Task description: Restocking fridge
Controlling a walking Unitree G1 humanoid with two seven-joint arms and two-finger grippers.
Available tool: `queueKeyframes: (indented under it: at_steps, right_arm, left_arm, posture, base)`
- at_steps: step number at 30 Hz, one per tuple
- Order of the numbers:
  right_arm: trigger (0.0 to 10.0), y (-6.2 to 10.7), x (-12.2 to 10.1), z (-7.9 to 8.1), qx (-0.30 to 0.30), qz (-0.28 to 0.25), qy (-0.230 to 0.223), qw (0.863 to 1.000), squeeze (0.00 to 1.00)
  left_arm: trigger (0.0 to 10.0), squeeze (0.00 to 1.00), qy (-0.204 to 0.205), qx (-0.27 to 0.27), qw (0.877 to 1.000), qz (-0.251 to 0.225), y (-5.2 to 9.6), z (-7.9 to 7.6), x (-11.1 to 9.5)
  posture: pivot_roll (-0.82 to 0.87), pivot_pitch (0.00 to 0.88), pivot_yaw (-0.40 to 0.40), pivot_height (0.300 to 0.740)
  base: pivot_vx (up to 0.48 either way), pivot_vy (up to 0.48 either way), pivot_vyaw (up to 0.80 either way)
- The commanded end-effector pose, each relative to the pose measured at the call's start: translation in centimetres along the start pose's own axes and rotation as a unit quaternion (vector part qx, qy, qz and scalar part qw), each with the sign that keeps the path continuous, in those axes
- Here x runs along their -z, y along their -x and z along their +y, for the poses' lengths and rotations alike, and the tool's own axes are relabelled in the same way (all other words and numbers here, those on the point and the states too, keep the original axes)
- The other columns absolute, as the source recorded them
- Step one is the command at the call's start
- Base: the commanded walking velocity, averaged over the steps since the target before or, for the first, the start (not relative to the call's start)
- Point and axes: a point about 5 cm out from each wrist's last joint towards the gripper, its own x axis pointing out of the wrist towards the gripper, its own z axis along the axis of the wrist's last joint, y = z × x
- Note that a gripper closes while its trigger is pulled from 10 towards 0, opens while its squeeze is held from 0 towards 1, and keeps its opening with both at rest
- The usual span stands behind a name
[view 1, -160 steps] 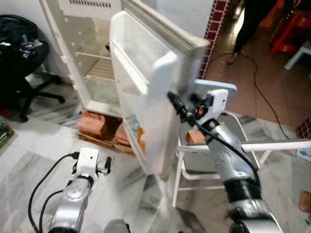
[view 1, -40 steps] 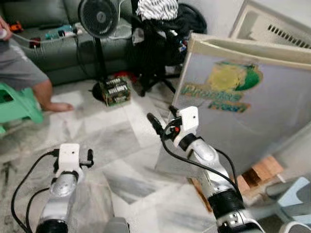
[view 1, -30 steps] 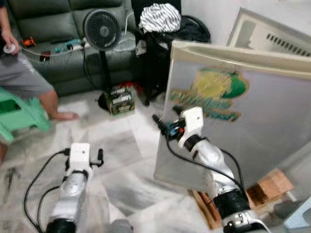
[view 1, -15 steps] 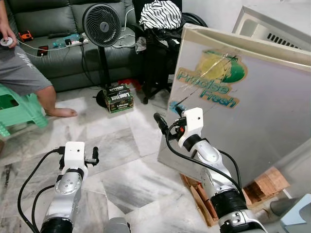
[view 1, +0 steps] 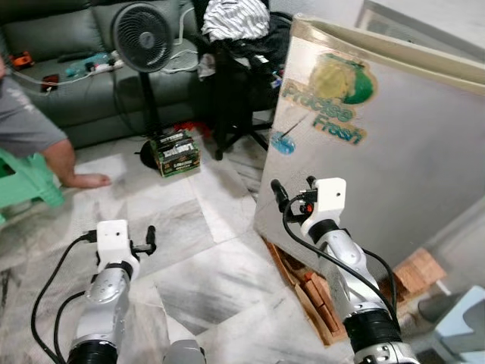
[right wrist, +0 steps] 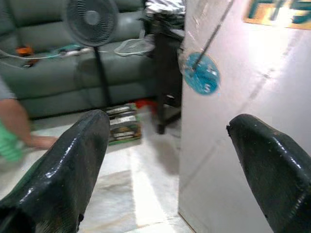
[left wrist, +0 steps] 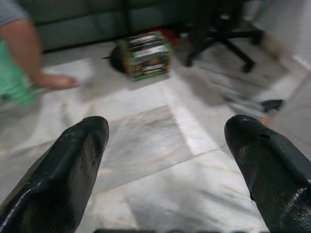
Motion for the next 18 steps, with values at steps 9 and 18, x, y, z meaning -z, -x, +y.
queueKeyframes:
  at_steps: [9,18]
  right_arm:
    - [10.0,-0.2,-0.5,0.4,0.004,-0.008,0.005,1.0,0.0]
    - [10.0,-0.3,-0.6,0.7,0.006,-0.002,0.004,1.0,0.0]
  left_arm:
    - [10.0,0.0,-0.021,-0.006,1.0,-0.003,0.0,0.5,-0.5]
    - [10.0,0.0,-0.028,-0.011,1.0,-0.002,0.1,1.1,-0.7]
  posture:
    - [0.1,0.0,-0.019,0.74]
    - [0.1,0.0,-0.016,0.74]
  base:
    - [0.0,0.48,-0.78]
    - [0.0,0.48,0.0]
